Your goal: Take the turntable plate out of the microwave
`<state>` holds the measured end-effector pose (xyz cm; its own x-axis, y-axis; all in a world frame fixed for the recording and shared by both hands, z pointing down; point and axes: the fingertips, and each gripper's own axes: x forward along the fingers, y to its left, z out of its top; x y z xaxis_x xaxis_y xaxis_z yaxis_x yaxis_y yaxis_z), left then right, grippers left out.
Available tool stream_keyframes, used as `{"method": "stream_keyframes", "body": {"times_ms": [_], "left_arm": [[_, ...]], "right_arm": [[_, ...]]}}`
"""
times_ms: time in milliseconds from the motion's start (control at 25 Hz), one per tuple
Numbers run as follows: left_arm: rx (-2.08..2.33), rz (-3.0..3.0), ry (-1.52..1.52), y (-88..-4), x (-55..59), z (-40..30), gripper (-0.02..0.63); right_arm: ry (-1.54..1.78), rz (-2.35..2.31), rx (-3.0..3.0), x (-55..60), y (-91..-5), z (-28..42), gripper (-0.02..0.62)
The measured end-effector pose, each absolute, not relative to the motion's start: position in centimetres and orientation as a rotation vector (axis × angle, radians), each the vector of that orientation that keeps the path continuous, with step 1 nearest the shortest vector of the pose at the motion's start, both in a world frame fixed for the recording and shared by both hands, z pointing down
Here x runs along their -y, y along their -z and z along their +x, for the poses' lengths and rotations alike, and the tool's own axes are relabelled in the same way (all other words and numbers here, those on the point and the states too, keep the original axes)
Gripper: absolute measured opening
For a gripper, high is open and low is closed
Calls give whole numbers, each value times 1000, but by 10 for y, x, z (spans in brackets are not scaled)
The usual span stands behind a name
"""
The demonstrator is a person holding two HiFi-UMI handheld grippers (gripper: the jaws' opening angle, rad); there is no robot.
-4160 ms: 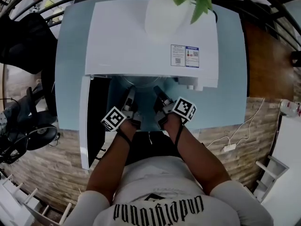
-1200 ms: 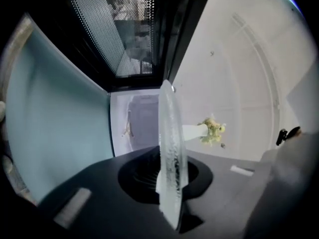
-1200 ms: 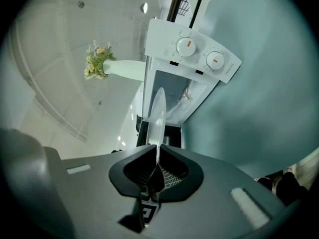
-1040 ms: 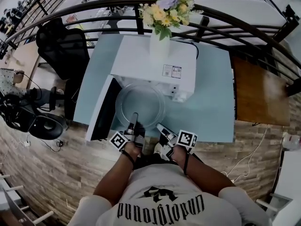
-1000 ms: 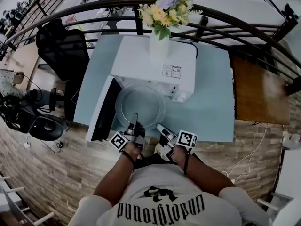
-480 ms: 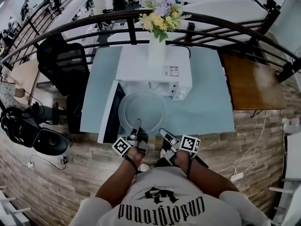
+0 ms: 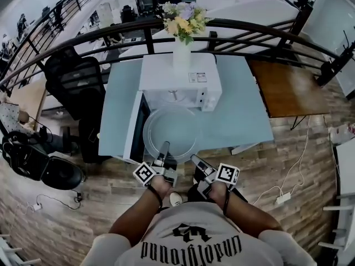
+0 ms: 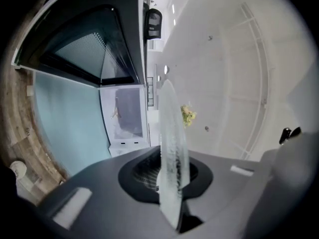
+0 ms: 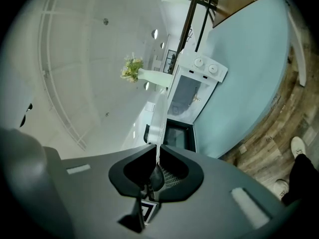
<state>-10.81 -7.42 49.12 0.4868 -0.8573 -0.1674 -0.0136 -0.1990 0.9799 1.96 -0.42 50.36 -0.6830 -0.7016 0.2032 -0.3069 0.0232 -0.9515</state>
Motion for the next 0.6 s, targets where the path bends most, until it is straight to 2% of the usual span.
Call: {"method": "stream_keyframes", "body": {"times_ms": [440, 600], "left_arm": [[762, 1612, 941, -472, 18, -95, 75], [775, 1597, 980, -464, -1, -80, 75]], "right_arm": [[1599, -909, -2047, -45, -474, 28, 23], [1655, -959, -2056, -63, -477, 50, 23]]}}
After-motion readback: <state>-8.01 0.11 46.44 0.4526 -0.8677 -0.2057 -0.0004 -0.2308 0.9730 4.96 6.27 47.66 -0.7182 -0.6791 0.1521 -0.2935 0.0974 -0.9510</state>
